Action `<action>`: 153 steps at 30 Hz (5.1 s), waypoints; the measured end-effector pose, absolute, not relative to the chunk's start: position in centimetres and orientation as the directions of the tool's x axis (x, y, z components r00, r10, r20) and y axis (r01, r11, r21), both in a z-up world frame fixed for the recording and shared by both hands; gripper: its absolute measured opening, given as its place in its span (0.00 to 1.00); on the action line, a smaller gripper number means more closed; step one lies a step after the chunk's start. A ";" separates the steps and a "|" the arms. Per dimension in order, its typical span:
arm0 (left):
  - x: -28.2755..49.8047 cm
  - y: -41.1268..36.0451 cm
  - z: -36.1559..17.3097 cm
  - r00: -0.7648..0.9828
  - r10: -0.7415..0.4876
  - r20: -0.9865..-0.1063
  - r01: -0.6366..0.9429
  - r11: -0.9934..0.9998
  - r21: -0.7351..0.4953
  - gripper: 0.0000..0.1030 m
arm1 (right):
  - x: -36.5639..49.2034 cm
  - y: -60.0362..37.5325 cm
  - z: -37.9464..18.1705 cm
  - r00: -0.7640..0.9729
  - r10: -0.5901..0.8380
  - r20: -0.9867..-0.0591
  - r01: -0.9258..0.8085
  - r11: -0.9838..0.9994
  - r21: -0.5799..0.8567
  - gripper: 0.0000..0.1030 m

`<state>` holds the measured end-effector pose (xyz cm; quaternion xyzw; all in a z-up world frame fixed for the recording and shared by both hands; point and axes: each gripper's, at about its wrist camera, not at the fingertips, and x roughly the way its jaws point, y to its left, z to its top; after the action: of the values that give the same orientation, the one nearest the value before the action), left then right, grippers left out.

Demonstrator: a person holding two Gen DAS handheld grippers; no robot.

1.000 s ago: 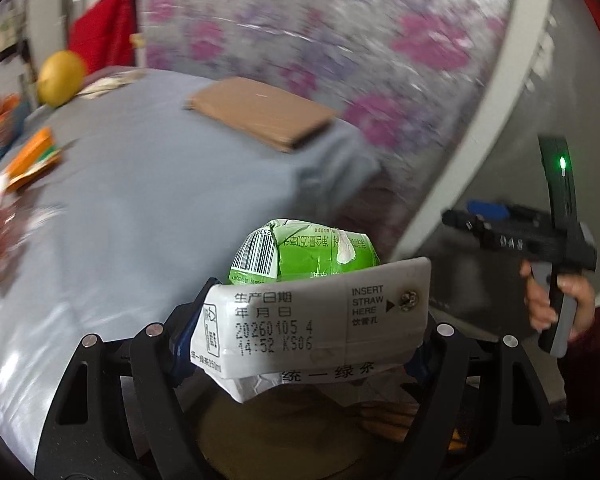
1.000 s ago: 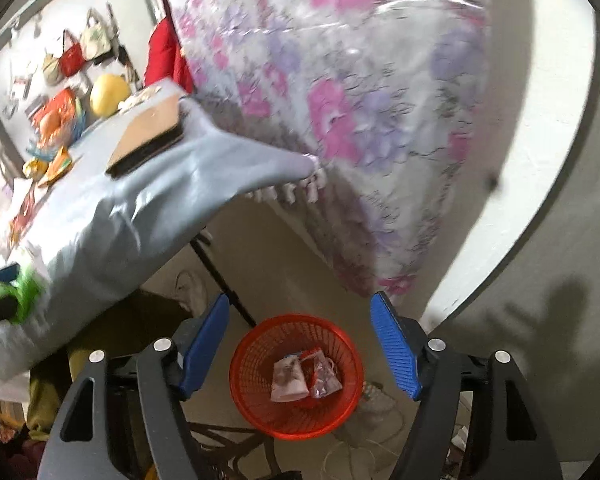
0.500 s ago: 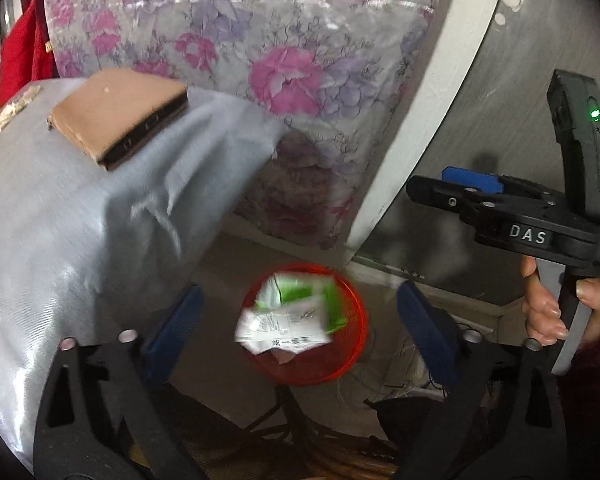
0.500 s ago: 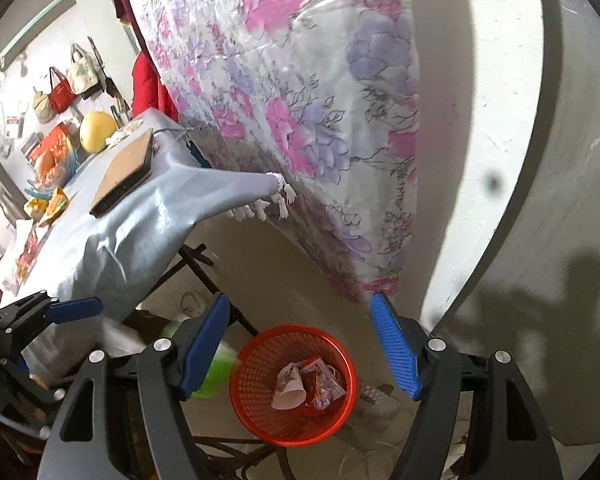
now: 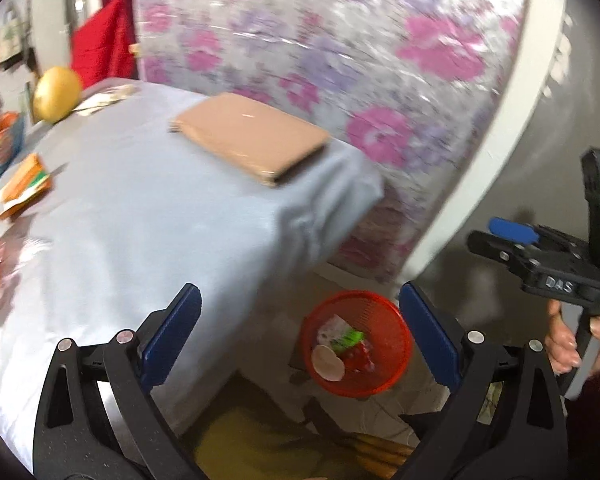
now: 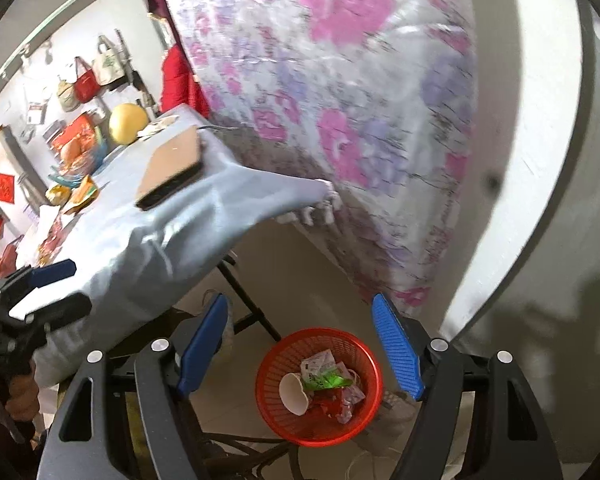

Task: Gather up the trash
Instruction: 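Open the left gripper over the wastebasket, dropping the milk carton, then move both open grippers back over the table, then move the left gripper to the crumpled white plastic bag while the right approaches the orange medicine box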

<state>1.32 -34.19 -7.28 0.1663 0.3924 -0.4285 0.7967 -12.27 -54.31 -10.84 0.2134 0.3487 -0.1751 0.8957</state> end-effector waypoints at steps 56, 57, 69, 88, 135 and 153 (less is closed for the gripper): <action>20.6 -4.4 -7.2 0.676 -0.146 -0.722 0.260 0.964 0.050 0.93 | 19.1 -31.0 -6.9 0.750 0.113 -0.651 0.047 0.973 0.224 0.83; 20.9 -4.4 -7.3 0.665 -0.161 -0.729 0.270 0.962 0.033 0.93 | 19.4 -30.8 -7.0 0.751 0.108 -0.651 0.047 0.975 0.216 0.84; 21.4 -4.3 -7.9 0.636 -0.164 -0.754 0.258 0.966 0.007 0.93 | 20.1 -32.0 -8.6 0.701 0.199 -0.685 0.058 0.941 0.333 0.89; 21.1 -2.5 -7.3 0.660 -0.211 -0.721 0.227 0.971 -0.076 0.93 | 20.4 -30.3 -8.7 0.674 0.100 -0.732 0.078 0.976 0.205 0.90; 19.2 6.1 -5.7 0.699 -0.231 -0.677 0.076 0.965 -0.250 0.93 | 20.2 -30.7 -8.5 0.686 0.128 -0.716 0.076 0.966 0.245 0.90; 21.1 -2.0 -8.5 0.600 -0.150 -0.786 0.253 0.967 0.008 0.93 | 20.2 -30.6 -8.6 0.685 0.125 -0.718 0.075 0.968 0.240 0.91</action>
<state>21.10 -2.01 -8.54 0.0594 0.4330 -0.1130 0.8923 20.19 -30.59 -8.60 0.1258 0.3968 0.0137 0.9092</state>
